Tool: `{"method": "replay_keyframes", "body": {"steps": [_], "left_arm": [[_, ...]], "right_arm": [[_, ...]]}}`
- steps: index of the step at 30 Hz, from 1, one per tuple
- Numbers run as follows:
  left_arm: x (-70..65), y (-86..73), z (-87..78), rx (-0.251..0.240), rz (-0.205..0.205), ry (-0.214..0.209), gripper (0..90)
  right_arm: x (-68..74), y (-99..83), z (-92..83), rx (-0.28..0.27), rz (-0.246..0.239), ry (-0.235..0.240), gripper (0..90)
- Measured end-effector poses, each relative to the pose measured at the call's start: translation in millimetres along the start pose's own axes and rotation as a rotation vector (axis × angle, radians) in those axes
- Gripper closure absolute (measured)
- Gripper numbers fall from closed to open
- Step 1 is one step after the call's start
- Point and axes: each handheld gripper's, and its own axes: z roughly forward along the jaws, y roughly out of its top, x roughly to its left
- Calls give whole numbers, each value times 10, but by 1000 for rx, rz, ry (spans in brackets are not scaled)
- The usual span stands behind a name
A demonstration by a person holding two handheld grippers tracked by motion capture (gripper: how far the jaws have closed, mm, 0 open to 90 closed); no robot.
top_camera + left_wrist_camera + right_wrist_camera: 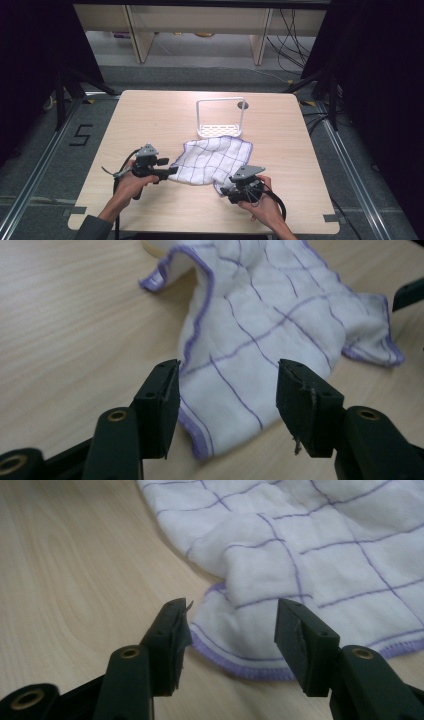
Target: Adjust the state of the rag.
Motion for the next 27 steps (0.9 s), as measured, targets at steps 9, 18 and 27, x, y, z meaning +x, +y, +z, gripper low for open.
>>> {"method": "replay_keyframes", "body": {"steps": [9, 18, 27], "left_arm": [[-53, -68, 190, 123, 91, 10, 502], [-130, -95, 173, 139, 215, 4, 859], [-692, -214, -49, 108, 266, -140, 871]], "right_arm": [[63, -30, 242, 87, -92, -3, 685], [-86, -28, -31, 47, -72, 12, 859], [-97, -243, -611, -23, -32, 59, 860]]}}
